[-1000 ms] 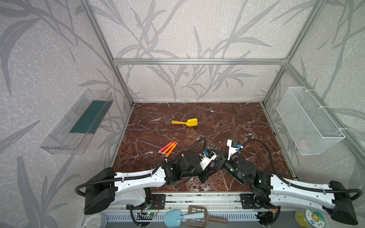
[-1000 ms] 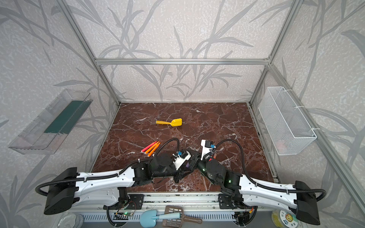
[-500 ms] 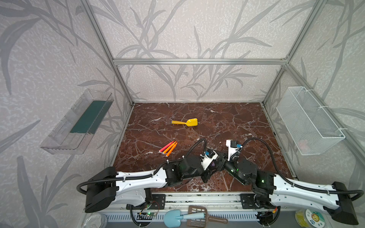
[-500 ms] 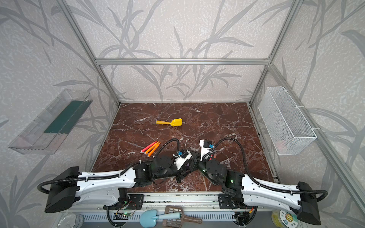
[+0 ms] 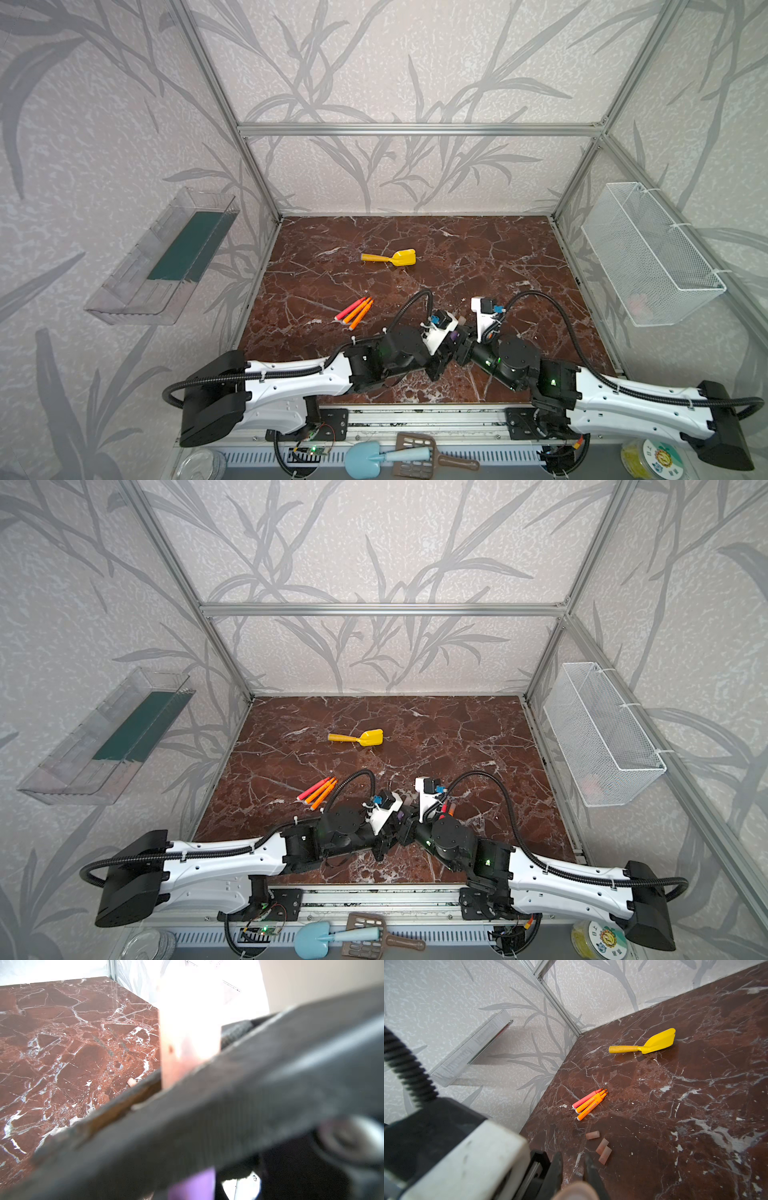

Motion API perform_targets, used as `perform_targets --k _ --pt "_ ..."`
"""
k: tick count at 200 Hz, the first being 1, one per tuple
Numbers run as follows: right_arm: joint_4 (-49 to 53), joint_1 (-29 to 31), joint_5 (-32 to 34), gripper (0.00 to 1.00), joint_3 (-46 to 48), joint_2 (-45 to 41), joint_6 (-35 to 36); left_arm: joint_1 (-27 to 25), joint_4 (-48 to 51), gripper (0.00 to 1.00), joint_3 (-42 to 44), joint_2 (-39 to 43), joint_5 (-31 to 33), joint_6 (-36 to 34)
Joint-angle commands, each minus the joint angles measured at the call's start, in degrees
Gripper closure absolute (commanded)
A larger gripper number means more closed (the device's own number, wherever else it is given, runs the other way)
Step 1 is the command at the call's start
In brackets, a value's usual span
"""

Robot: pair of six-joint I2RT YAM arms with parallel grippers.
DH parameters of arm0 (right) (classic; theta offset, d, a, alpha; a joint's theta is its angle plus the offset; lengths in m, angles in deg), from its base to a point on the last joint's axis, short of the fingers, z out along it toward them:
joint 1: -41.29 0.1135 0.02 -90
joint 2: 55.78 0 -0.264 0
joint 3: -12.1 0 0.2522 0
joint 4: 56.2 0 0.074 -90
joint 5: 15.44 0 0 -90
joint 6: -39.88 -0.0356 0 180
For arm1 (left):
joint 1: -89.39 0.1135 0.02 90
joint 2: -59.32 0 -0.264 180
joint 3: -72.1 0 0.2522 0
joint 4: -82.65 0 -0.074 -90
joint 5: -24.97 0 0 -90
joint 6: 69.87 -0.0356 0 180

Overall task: Insert the pens into the pen caps
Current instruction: 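Lower the capped purple marker onto the table and open the left gripper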

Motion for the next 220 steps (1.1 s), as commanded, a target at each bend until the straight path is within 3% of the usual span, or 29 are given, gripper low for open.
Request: perform_targets --k 1,42,75,113,153,220 --pt "5.49 0.38 1.43 1.0 0.61 0.21 1.1 0.01 -5.0 0.98 -2.7 0.76 3.3 0.29" --pt "13.69 -1.26 7.65 1.0 0.62 -2.09 0.33 0.02 -1.71 0.48 0.07 3.09 10.2 2.09" --pt "20.43 -8.92 5.08 1.0 1.46 -2.31 -1.89 0.09 4.66 0.3 2.62 4.7 17.81 5.85" --pt "20.58 -19.83 -3.9 1.0 2.82 3.11 -3.47 0.96 17.59 0.23 3.21 7.32 27.05 11.64" --pt "19.27 -21.56 -6.31 1.0 0.37 13.25 -3.73 3.21 27.06 0.22 4.05 10.84 32.86 15.83" --pt "16.23 -24.38 -7.77 1.0 -1.05 25.64 -4.59 11.64 34.11 0.21 6.37 12.41 30.3 21.13"
